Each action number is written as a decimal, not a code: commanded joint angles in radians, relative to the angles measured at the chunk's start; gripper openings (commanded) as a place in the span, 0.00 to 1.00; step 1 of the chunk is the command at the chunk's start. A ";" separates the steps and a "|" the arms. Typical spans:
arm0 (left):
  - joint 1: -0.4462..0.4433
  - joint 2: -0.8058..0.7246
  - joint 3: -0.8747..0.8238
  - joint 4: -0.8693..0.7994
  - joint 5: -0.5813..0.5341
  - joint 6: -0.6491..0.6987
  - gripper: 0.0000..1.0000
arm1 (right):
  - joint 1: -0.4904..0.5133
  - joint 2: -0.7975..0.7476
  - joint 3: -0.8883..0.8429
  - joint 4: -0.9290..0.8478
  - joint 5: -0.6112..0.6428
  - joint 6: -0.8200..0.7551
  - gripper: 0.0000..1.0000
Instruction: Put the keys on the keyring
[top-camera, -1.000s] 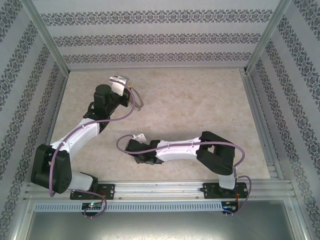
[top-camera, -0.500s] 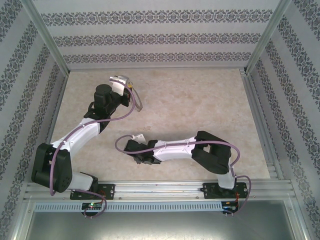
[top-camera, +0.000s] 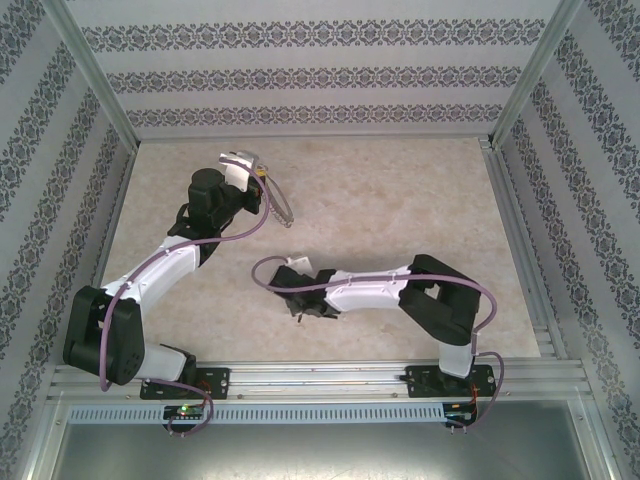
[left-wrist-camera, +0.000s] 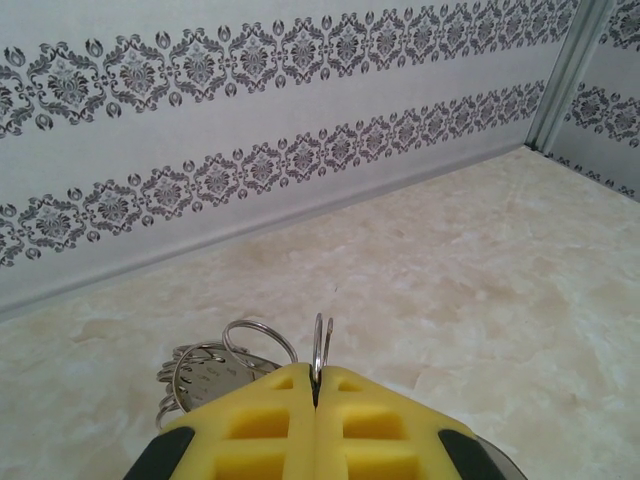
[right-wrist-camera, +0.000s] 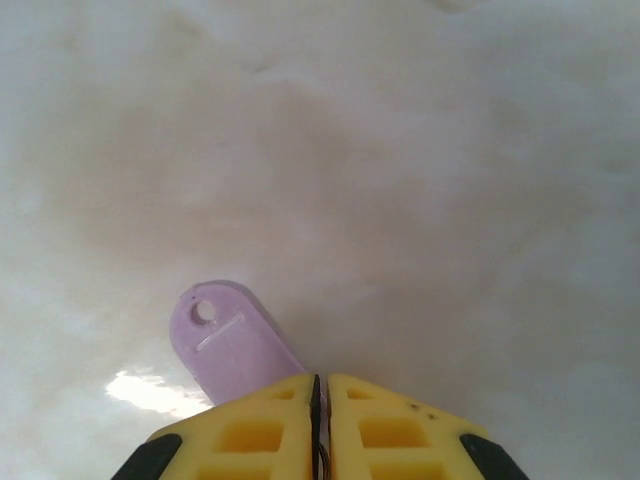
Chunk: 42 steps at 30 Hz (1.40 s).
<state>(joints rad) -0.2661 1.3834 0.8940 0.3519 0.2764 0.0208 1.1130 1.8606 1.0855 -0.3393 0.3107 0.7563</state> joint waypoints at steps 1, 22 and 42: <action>0.012 -0.001 0.033 0.062 0.034 -0.025 0.00 | -0.041 -0.059 -0.051 0.018 0.026 -0.014 0.12; 0.003 0.003 0.052 0.032 0.124 -0.073 0.00 | -0.113 -0.189 -0.215 0.143 -0.091 0.003 0.28; -0.006 0.006 0.065 0.015 0.125 -0.065 0.00 | -0.134 -0.204 -0.274 0.241 -0.178 0.060 0.27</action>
<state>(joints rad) -0.2672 1.3861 0.9169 0.3473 0.3855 -0.0353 0.9836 1.6890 0.8383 -0.1104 0.1497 0.7879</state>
